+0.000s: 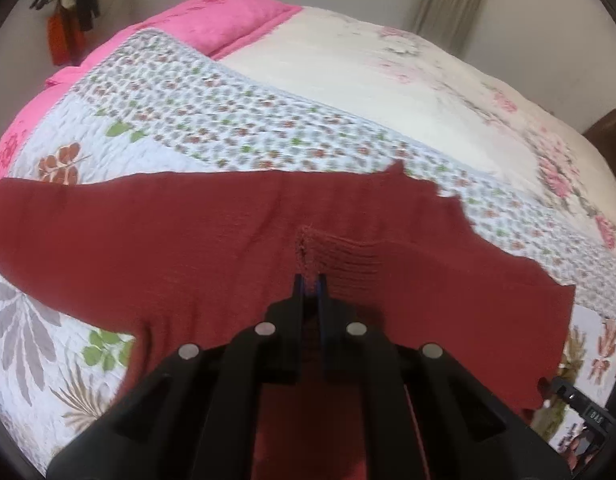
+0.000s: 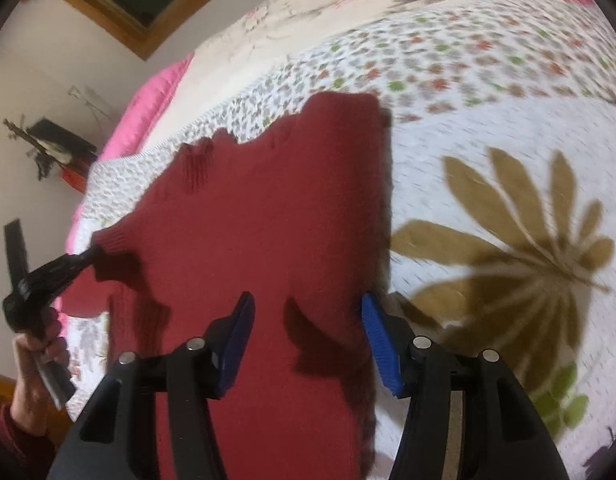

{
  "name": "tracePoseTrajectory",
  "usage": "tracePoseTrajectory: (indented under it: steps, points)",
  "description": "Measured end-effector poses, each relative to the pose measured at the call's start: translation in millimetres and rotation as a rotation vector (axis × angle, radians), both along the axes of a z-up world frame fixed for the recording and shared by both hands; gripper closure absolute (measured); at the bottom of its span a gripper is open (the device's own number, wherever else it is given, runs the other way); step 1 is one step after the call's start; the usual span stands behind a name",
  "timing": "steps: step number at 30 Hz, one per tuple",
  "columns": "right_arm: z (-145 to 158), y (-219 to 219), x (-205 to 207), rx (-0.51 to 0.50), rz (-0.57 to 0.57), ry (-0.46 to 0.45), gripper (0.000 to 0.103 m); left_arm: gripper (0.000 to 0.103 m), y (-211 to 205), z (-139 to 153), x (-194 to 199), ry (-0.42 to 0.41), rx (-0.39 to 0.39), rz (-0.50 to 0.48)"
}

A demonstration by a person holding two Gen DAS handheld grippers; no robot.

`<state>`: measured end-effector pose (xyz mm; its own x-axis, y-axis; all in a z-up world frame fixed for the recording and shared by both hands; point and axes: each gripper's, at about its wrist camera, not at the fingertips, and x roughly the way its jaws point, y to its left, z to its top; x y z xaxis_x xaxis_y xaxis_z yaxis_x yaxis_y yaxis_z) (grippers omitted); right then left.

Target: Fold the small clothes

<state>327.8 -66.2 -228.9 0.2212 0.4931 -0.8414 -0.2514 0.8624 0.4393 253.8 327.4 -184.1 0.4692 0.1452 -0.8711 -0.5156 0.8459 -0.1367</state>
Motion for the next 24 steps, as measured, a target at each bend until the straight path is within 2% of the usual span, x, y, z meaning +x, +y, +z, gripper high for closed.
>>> tracePoseTrajectory:
  steps: [4,7,10,11,13,14,18,22,24]
  points:
    - [-27.8,16.5,7.0,-0.172,-0.008,0.046,0.067,0.097,9.9,-42.4,5.7,0.109,0.017,-0.026]
    - [-34.0,14.6,6.7,-0.178,-0.020,0.046,0.071,0.093,18.9,-72.6,7.7,0.177,-0.004,-0.038]
    - [-29.2,13.5,6.4,-0.188,-0.024,0.063,0.070,0.085,26.1,-65.2,0.4,0.165,0.005,-0.041]
    - [-25.6,13.6,6.0,-0.198,-0.024,0.063,0.067,0.082,29.8,-57.1,-5.8,0.154,0.011,-0.022]
    - [-10.6,12.2,1.0,-0.229,-0.047,0.032,0.054,0.076,38.0,-37.9,-21.8,0.082,-0.010,0.018]
    - [4.2,12.6,-5.3,-0.227,-0.059,-0.017,0.053,0.076,42.0,-28.1,-27.6,0.054,-0.017,0.031]
    - [27.1,26.6,-16.8,-0.114,-0.029,-0.062,0.053,0.076,39.3,-13.8,-28.1,0.022,-0.054,0.004]
    - [6.7,49.3,-15.1,-0.154,-0.004,-0.015,0.054,0.076,18.9,-28.9,-8.4,0.057,-0.073,-0.082]
    - [-19.1,47.8,-10.8,-0.206,-0.032,0.044,0.054,0.076,13.5,-57.0,4.0,0.151,-0.078,-0.110]
